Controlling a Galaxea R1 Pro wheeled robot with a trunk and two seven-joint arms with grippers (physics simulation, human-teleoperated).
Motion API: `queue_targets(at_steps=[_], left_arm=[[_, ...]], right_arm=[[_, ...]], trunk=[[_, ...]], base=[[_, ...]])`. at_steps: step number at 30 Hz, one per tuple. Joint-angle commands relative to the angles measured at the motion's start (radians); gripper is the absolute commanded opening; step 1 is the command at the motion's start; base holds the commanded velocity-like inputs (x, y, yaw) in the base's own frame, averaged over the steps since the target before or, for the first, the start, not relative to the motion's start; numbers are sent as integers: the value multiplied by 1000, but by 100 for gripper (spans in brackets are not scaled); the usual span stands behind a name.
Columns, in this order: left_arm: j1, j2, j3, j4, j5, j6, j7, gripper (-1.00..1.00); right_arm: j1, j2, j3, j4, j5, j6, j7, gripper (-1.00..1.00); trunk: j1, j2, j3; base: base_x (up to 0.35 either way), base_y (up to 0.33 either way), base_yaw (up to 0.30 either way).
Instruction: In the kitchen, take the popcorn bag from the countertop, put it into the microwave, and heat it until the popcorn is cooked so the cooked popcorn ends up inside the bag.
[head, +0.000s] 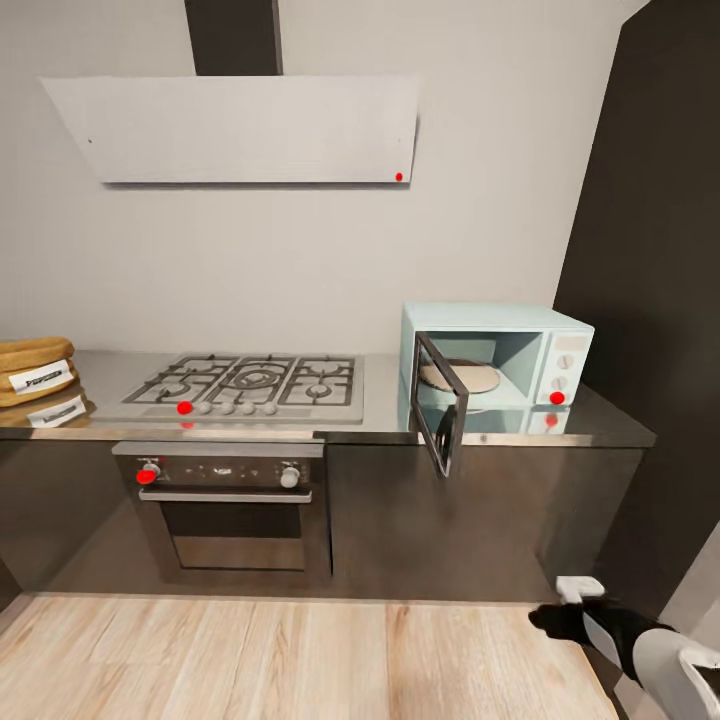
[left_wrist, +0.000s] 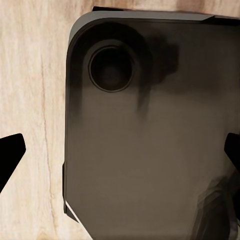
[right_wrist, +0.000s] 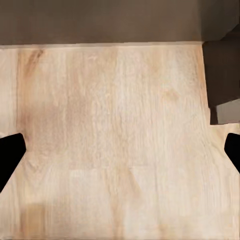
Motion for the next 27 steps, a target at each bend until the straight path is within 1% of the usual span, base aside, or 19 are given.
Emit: queue_targets(at_steps=[1,2,3,5,6,7,8,9,10,12,13,15,16,20,25,27], left_arm=[[0,0,0,0,9,-2,0,100],[0,0,0,0,9,-2,0,100],[0,0,0,0,10,-2,0,100],[0,0,0,0,9,-2,0,100],[0,0,0,0,10,-2,0,100],[0,0,0,0,10,-1,0,100],[0,0,0,0,10,-1,0,100],[0,0,0,0,10,-1,0,100],[0,1,0,0,10,-1,0,100],[0,0,0,0,10,-1,0,100],[0,1,0,0,10,-1,1,100],[0,1,1,0,11,-1,1,100],[0,4,6,-2,14,5,1,100],[0,4,6,-2,15,8,1,100],[0,3,10,-2,21,-20,1,100],[0,2,11,-2,32,-32,1,100]], right_arm=[[-3,12,-8,16,18,-10,1,100],[-1,26,-8,26,23,-18,-1,100],[7,34,-8,28,24,-20,-2,100],[43,49,-8,31,25,-23,-4,100],[91,68,-8,32,25,-26,-6,100],[118,81,-8,32,26,-29,-7,100],[166,103,-8,32,27,-40,-8,100],[190,112,-8,32,27,-51,-8,100],[251,132,-8,33,27,-83,-9,100],[298,145,-8,33,27,-107,-9,100],[333,150,-8,33,27,-124,-9,100],[380,155,-9,33,27,-150,-9,100],[380,156,-6,33,29,-144,-3,100],[380,156,-6,33,29,-135,4,100],[380,183,-4,33,30,-134,1,100],[381,185,-3,33,30,-132,3,100]], trunk=[[0,-1,-1],[0,-1,-1],[0,-1,-1],[0,-1,-1],[0,-1,-1],[0,-1,-1],[0,-1,-1],[0,-1,-1],[0,-1,-1],[0,-1,-1],[0,-1,-1],[0,-1,-1],[0,-1,-1],[0,-1,-1],[0,-1,-1],[0,-1,-1]], base=[[0,0,0],[0,0,0],[0,0,0],[0,0,0],[0,0,0],[0,0,0],[0,0,0],[0,0,0],[0,0,0],[0,0,0],[0,0,0],[0,0,0],[0,0,0],[0,0,0],[0,0,0],[0,0,0]])
